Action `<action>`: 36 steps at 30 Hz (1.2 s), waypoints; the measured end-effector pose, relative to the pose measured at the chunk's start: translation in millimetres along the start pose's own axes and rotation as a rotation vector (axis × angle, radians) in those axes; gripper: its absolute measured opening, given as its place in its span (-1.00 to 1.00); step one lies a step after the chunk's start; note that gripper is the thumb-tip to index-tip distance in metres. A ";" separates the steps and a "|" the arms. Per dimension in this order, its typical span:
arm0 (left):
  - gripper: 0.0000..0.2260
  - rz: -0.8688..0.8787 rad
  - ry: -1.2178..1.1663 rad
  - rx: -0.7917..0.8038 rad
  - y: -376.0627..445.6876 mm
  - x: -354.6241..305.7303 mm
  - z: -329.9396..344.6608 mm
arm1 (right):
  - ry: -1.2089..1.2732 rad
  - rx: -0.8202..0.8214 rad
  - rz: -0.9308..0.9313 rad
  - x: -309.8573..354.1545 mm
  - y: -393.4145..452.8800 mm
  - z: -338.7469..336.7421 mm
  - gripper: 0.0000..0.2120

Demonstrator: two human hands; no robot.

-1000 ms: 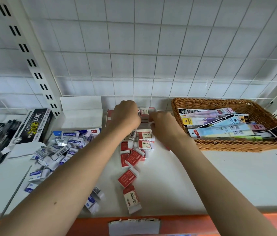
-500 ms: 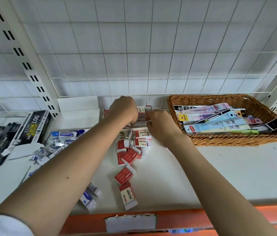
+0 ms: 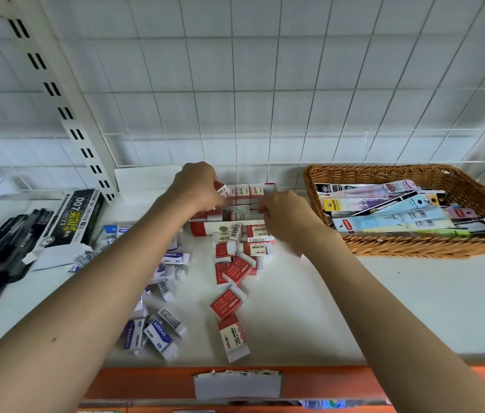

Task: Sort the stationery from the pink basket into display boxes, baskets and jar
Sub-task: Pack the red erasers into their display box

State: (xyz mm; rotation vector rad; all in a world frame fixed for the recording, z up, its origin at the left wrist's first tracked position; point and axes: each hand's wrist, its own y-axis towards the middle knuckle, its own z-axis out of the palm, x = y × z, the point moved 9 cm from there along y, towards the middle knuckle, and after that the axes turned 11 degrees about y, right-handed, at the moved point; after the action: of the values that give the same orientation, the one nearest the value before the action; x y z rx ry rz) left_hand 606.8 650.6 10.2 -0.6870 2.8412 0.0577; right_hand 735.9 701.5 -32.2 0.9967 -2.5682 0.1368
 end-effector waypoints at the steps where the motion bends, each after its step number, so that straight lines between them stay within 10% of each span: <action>1: -0.65 -0.007 0.010 0.001 -2.3 4.3 -0.9 | -0.001 0.030 -0.011 2.2 2.3 2.7 -0.69; 10: -0.66 -0.054 0.001 -0.005 -20.4 38.4 3.7 | 0.070 0.322 -0.120 33.0 10.9 27.0 -0.49; 25: -0.67 0.016 -0.104 -0.052 -8.6 -0.5 -1.4 | 0.087 0.122 -0.056 9.2 0.3 0.9 -0.65; 36: -0.87 -0.008 0.251 -0.066 -1.3 -33.5 19.3 | 0.016 0.053 -0.137 14.5 -21.3 -4.5 -0.65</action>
State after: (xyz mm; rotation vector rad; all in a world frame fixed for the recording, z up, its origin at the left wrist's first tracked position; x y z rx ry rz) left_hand 640.3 666.1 -1.4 -0.7696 3.0878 0.0691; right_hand 741.7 677.5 -23.5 1.1823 -2.4844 0.1757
